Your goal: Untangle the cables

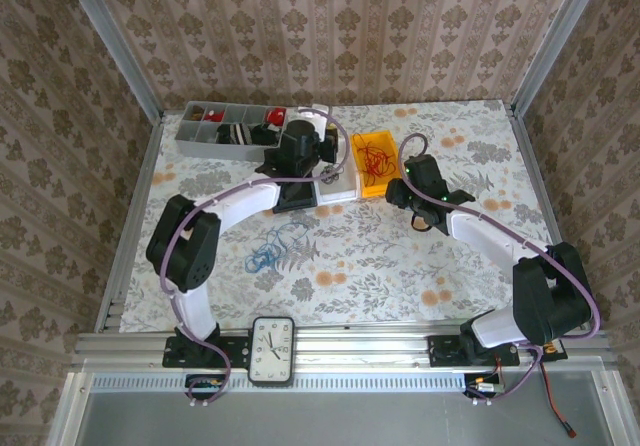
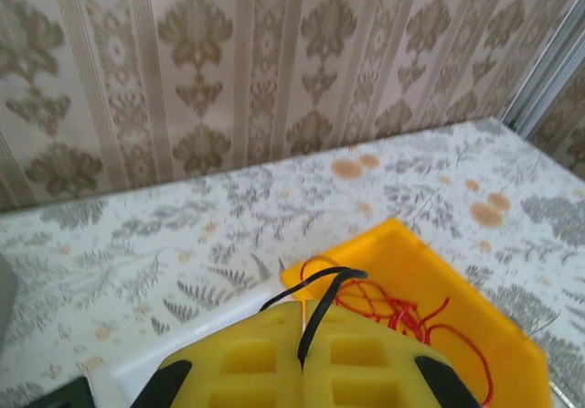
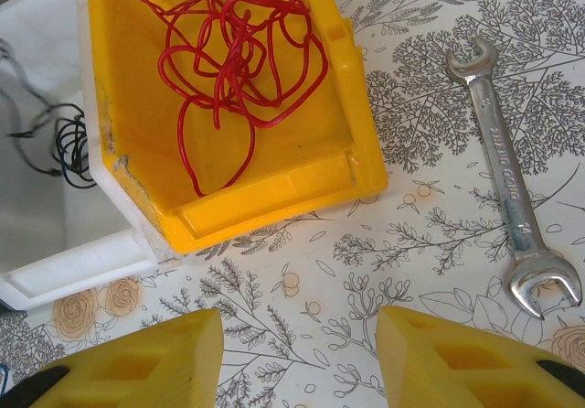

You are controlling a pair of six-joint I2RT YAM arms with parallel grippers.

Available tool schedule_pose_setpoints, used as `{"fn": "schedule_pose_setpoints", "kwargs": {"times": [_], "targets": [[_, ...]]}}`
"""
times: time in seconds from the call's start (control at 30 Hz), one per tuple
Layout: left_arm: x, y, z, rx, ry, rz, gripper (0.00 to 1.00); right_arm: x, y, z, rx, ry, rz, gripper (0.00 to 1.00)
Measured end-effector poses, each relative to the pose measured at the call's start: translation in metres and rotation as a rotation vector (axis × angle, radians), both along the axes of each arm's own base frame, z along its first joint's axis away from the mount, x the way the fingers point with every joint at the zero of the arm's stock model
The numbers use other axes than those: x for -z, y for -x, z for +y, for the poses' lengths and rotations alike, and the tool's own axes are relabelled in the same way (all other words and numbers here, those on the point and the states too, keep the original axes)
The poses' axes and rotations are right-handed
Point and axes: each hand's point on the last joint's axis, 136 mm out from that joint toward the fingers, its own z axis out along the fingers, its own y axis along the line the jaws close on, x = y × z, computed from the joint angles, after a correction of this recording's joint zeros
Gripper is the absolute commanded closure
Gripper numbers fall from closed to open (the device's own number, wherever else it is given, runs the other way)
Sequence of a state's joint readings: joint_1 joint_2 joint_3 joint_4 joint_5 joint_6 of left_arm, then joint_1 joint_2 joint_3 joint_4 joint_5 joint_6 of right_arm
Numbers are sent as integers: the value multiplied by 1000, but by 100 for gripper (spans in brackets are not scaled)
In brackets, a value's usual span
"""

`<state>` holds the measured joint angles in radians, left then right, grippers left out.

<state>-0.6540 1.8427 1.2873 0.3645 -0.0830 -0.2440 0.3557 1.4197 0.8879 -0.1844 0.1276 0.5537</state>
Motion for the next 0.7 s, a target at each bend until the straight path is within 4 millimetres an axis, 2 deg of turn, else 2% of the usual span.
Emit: {"fn": "schedule_pose_setpoints", "kwargs": {"times": [0.03, 0.1, 0.13, 0.17, 0.3, 0.4, 0.53, 0.6, 0.7], "targets": [[9, 0, 0, -1, -11, 21, 71, 0, 0, 0, 0, 0, 0, 52], [20, 1, 2, -9, -26, 55, 42, 0, 0, 0, -2, -1, 0, 52], [21, 2, 4, -20, -30, 60, 30, 0, 0, 1, -3, -2, 1, 52], [22, 3, 8, -32, -36, 66, 25, 0, 0, 1, -5, -3, 1, 52], [20, 24, 37, -90, -82, 94, 15, -2, 1, 3, -21, -6, -1, 52], [4, 52, 71, -135, -115, 116, 15, -9, 2, 6, -45, -17, -20, 52], [-12, 91, 117, -187, -151, 168, 19, -10, 6, 25, -118, -32, -22, 52], [-5, 111, 138, -201, -173, 217, 22, -6, 10, 40, -167, -33, -13, 52], [28, 140, 159, -187, -231, 338, 24, 9, 18, 60, -228, -37, 27, 52]]}}
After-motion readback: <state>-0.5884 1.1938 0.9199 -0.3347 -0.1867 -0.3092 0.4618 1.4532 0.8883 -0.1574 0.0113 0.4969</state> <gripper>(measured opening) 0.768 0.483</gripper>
